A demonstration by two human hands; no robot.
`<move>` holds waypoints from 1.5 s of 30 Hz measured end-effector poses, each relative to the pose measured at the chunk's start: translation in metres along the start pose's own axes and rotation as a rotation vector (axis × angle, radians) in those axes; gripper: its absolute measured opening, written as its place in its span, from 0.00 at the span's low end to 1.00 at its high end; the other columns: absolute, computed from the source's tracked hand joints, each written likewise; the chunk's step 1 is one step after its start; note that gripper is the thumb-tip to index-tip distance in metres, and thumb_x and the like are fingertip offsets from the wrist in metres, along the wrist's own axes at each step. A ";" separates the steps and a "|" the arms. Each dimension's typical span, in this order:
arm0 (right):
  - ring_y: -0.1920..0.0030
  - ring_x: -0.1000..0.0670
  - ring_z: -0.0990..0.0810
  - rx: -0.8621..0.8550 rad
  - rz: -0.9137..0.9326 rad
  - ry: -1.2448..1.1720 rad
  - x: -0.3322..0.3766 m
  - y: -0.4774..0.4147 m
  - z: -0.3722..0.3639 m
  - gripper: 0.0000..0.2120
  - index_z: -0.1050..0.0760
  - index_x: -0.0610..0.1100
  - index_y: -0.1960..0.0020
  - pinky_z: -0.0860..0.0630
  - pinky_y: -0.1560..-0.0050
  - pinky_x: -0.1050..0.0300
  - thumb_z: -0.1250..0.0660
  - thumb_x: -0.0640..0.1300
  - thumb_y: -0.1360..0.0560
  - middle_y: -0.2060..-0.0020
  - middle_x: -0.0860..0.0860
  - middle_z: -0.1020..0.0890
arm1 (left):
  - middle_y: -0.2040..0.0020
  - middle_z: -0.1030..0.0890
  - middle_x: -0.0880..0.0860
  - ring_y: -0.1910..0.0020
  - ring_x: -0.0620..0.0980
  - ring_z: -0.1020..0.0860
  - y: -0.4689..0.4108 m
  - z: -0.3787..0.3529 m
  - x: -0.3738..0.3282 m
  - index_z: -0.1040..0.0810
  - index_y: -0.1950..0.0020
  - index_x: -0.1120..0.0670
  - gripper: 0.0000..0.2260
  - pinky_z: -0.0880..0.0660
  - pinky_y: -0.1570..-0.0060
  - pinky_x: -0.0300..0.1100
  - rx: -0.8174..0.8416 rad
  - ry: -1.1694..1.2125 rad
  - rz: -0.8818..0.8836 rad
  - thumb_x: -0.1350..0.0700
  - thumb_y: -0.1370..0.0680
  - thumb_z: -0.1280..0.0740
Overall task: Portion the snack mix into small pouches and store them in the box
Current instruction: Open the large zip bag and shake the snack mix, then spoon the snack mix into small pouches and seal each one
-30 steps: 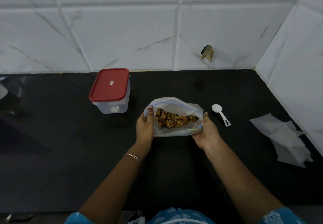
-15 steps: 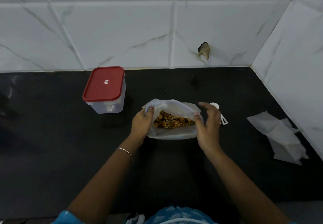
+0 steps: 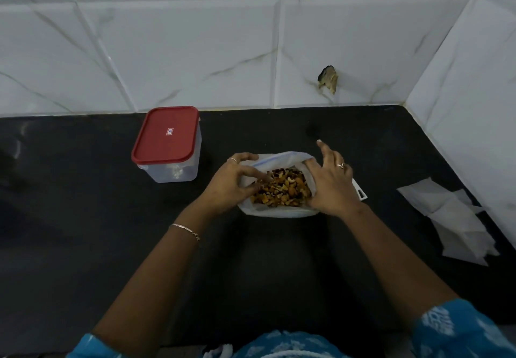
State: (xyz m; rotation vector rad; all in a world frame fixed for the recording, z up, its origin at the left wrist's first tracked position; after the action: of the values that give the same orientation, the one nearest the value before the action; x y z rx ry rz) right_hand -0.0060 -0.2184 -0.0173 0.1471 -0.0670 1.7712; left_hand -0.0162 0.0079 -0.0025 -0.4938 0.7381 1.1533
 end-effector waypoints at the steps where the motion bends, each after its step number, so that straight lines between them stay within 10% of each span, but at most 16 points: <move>1: 0.25 0.40 0.53 0.016 -0.002 0.034 0.000 -0.003 0.000 0.46 0.43 0.54 0.26 0.41 0.30 0.37 0.22 0.53 0.37 0.23 0.44 0.57 | 0.28 0.37 0.49 0.31 0.49 0.36 -0.003 0.000 -0.002 0.20 0.43 0.42 0.15 0.32 0.32 0.47 0.028 -0.105 0.036 0.58 0.26 0.29; 8: 0.25 0.40 0.48 -0.072 0.059 0.186 0.005 -0.021 0.014 0.31 0.35 0.60 0.28 0.39 0.31 0.40 0.30 0.45 0.27 0.22 0.44 0.53 | 0.25 0.48 0.58 0.38 0.58 0.27 -0.023 0.012 0.002 0.37 0.26 0.43 0.32 0.25 0.41 0.51 0.047 -0.579 0.331 0.58 0.26 0.30; 15: 0.24 0.44 0.51 -0.142 0.155 -0.102 0.015 -0.020 0.015 0.16 0.21 0.56 0.41 0.39 0.29 0.39 0.31 0.42 0.26 0.22 0.49 0.50 | 0.22 0.50 0.54 0.24 0.61 0.50 -0.027 0.004 0.002 0.26 0.34 0.40 0.19 0.39 0.30 0.63 -0.101 -0.652 0.084 0.45 0.25 0.31; 19: 0.24 0.40 0.53 0.036 0.055 0.023 0.001 -0.023 0.002 0.36 0.35 0.57 0.29 0.41 0.29 0.38 0.24 0.50 0.33 0.23 0.45 0.55 | 0.23 0.52 0.57 0.25 0.62 0.50 -0.033 0.001 0.013 0.29 0.31 0.44 0.26 0.42 0.30 0.63 0.041 -0.786 0.216 0.45 0.28 0.28; 25: 0.26 0.37 0.46 0.180 -0.047 -0.040 -0.020 -0.038 -0.003 0.42 0.42 0.60 0.26 0.36 0.32 0.39 0.24 0.48 0.33 0.23 0.44 0.53 | 0.30 0.40 0.60 0.39 0.59 0.27 -0.040 -0.008 0.020 0.39 0.26 0.44 0.31 0.24 0.43 0.52 0.223 -0.676 0.320 0.55 0.25 0.30; 29: 0.35 0.41 0.28 0.355 -0.047 -0.192 -0.022 -0.047 -0.008 0.41 0.44 0.56 0.25 0.26 0.40 0.45 0.27 0.42 0.30 0.33 0.43 0.31 | 0.35 0.32 0.59 0.42 0.57 0.25 -0.041 -0.010 0.026 0.43 0.24 0.44 0.33 0.24 0.43 0.52 0.275 -0.575 0.359 0.57 0.24 0.31; 35: 0.37 0.41 0.28 0.406 -0.019 -0.223 -0.021 -0.047 -0.020 0.41 0.47 0.58 0.24 0.25 0.41 0.45 0.30 0.37 0.28 0.35 0.42 0.30 | 0.36 0.30 0.60 0.42 0.57 0.25 -0.035 -0.013 0.032 0.43 0.25 0.44 0.29 0.24 0.44 0.52 0.217 -0.594 0.369 0.52 0.23 0.34; 40: 0.25 0.41 0.43 0.231 0.041 -0.297 -0.026 -0.042 -0.015 0.32 0.37 0.60 0.27 0.32 0.32 0.43 0.34 0.38 0.25 0.23 0.46 0.44 | 0.25 0.43 0.59 0.28 0.61 0.37 -0.033 -0.006 0.032 0.32 0.30 0.42 0.21 0.30 0.35 0.55 0.086 -0.427 0.267 0.49 0.22 0.34; 45: 0.26 0.46 0.40 0.017 0.058 -0.549 -0.031 -0.024 -0.002 0.18 0.22 0.57 0.39 0.34 0.30 0.44 0.33 0.38 0.24 0.25 0.49 0.39 | 0.26 0.35 0.54 0.26 0.53 0.38 -0.032 0.003 0.011 0.19 0.45 0.44 0.10 0.33 0.32 0.55 -0.141 -0.252 0.086 0.55 0.24 0.32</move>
State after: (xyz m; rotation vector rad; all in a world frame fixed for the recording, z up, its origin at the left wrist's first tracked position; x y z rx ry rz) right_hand 0.0239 -0.2431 -0.0244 0.6457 -0.4551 1.7448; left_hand 0.0168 0.0058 -0.0092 -0.4278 0.4659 1.3263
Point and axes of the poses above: each hand's wrist, its own y-axis away from the middle knuckle, its own z-axis out of the back of the hand, x = y × z, the point moved 3 cm from there along -y, towards the middle knuckle
